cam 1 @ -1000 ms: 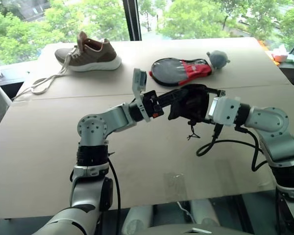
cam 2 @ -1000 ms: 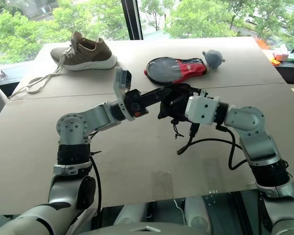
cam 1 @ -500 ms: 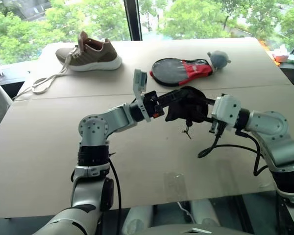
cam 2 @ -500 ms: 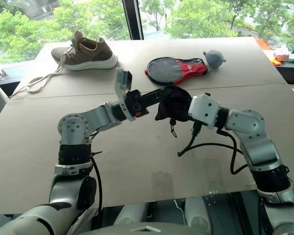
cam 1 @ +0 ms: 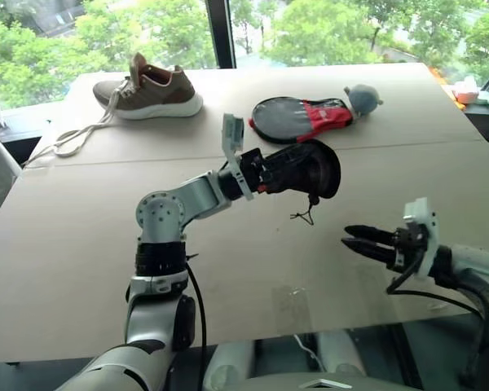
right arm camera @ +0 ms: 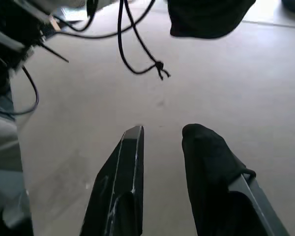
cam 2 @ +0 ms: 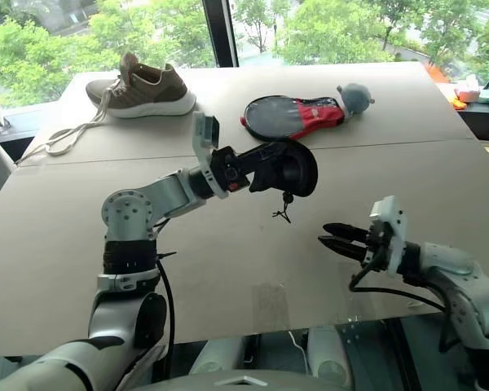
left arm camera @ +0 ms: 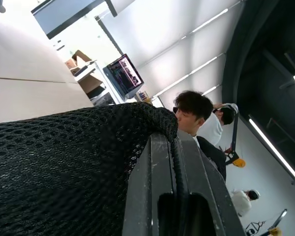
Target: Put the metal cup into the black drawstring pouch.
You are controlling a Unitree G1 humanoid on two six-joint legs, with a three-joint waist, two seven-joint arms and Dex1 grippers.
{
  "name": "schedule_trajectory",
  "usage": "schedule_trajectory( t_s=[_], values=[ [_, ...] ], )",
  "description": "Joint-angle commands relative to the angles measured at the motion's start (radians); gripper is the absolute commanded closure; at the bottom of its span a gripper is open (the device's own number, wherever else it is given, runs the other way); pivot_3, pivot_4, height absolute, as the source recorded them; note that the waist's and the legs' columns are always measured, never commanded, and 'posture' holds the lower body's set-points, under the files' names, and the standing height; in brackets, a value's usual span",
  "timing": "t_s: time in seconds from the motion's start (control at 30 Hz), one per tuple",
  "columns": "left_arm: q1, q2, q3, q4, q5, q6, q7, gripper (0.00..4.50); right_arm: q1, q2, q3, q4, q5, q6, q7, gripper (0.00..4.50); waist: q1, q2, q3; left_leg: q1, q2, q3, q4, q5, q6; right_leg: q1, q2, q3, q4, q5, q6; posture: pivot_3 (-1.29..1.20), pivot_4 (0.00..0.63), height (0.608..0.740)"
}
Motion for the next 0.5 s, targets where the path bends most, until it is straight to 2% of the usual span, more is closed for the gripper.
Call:
schedule_trajectory(
  t_s=[0.03, 0.13, 0.27, 0.5],
  values=[
    [-0.032, -0.01, 0.007, -0.016, -0.002, -0.017, -0.005, 4.5, -0.055, 0.07, 0.089, 0.032, -0.141, -0.082, -0.086, 3.22, -0.001, 0.0, 0.0, 0.0, 0.0, 0.0, 0.0, 0.0, 0.0, 0.0, 0.0, 0.0, 0.0, 0.0, 0.0, 0.0, 0.15, 0.736],
    [-0.036, -0.017, 0.014, -0.005, 0.012, -0.029, -0.004, 4.5, -0.1, 0.164, 0.164, 0.095, -0.252, -0.183, -0.138, 3.22, -0.002, 0.0, 0.0, 0.001, 0.001, -0.001, 0.001, 0.003, -0.004, 0.001, 0.001, 0.0, 0.001, 0.0, -0.001, 0.0, 0.15, 0.736],
    [-0.042, -0.016, 0.017, -0.001, 0.026, -0.032, -0.011, 4.5, -0.163, 0.275, 0.14, 0.148, -0.288, -0.229, -0.237, 3.22, -0.001, 0.0, 0.0, 0.0, 0.0, -0.002, 0.001, 0.003, -0.005, 0.0, 0.0, 0.0, 0.0, 0.001, -0.001, 0.0, 0.15, 0.736],
    [-0.041, -0.021, 0.018, 0.001, 0.037, -0.029, -0.021, 4.5, -0.168, 0.306, 0.139, 0.087, -0.257, -0.21, -0.229, 3.22, 0.006, 0.0, 0.0, -0.002, -0.001, -0.004, 0.0, 0.003, -0.005, -0.001, 0.0, -0.001, 0.0, 0.001, -0.001, 0.0, 0.15, 0.736]
  ],
)
